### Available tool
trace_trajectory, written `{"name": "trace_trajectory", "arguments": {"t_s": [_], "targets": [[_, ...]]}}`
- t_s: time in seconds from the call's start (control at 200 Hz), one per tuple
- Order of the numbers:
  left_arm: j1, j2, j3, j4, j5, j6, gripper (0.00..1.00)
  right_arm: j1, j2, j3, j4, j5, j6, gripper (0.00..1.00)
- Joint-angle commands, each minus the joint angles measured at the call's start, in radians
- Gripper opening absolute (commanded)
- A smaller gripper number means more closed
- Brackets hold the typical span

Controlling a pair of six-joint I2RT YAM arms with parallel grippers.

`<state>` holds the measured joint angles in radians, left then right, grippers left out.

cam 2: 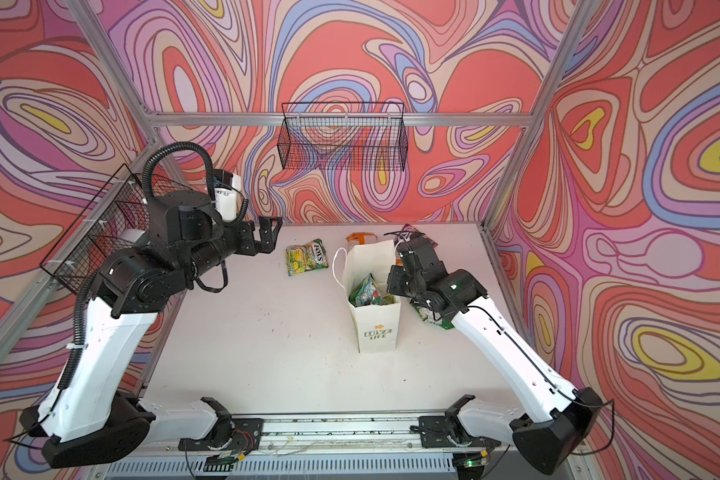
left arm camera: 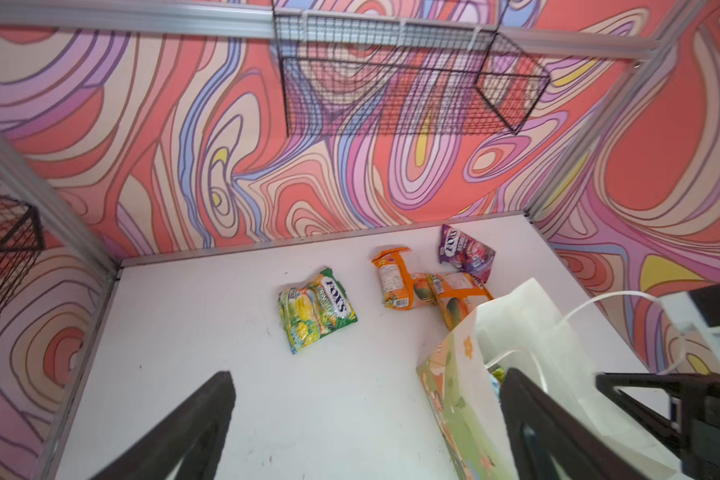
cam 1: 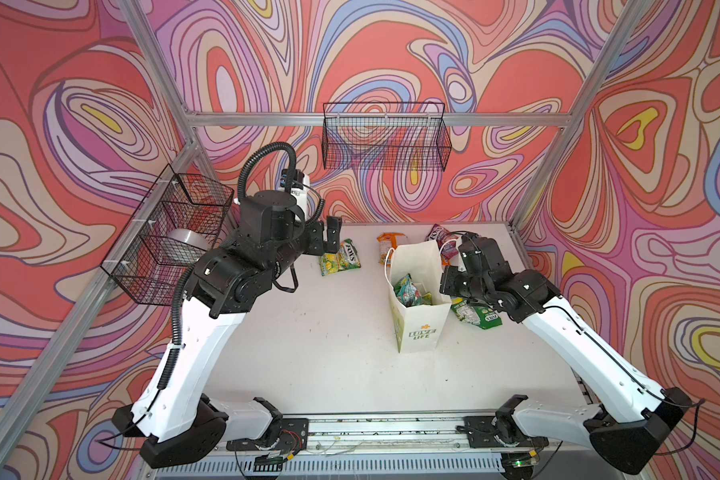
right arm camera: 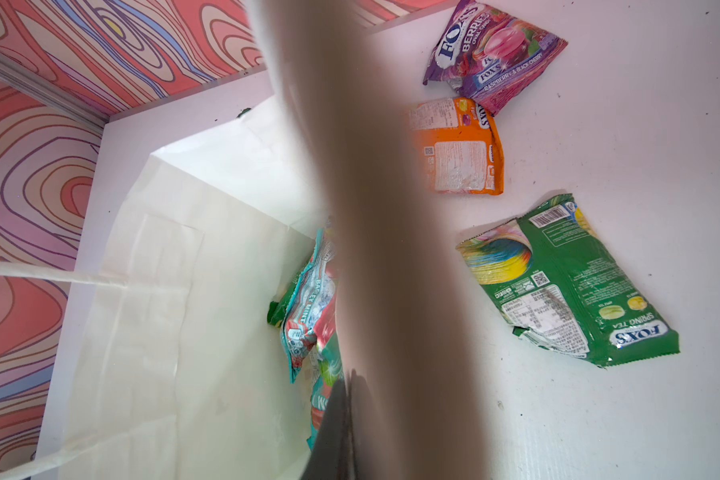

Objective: Place the snacks into the paper bag
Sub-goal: 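Withdraw the left gripper toward the yellow-green Mango packet, then lower the left gripper and grasp the yellow-green Mango packet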

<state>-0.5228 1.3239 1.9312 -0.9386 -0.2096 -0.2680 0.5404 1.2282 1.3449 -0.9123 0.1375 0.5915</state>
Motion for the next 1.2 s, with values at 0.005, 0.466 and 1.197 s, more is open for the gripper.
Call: {"name": "trace_trajectory", "arguments": {"t_s": [0.005, 0.466, 1.197], "targets": [[0.118, 0.003, -0.062, -0.053, 0.133, -0.047, 1.00, 0.006, 0.007, 0.014, 0.012, 0.008, -0.009, 0.00], [0.291, 0.340, -0.246, -0.012, 0.293, -0.081, 1.00, 0.006, 0.019, 0.013, 0.025, -0.002, -0.010, 0.00], [0.376, 1.093, 0.285, 0.098, 0.388, -0.088, 1.00, 0.006, -0.036, 0.013, -0.014, 0.022, -0.010, 0.00]]}}
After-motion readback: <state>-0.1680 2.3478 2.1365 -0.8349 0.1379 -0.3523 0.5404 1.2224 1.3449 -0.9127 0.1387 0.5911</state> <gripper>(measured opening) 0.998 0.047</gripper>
